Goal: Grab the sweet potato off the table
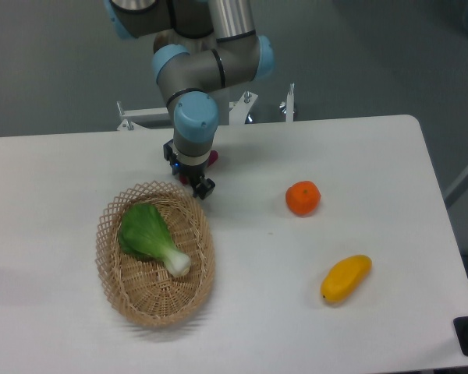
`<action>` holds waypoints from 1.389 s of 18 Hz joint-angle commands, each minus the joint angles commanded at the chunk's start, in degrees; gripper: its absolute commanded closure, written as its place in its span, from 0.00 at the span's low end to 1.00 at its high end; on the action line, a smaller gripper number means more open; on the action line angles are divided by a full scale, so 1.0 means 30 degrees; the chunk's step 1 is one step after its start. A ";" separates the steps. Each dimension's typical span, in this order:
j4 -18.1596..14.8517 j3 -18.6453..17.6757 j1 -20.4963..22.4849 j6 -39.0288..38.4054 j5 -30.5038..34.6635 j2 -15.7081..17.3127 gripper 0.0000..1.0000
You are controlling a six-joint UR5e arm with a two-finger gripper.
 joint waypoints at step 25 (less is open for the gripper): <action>-0.0439 0.4245 0.3776 0.0645 0.2578 0.0440 0.96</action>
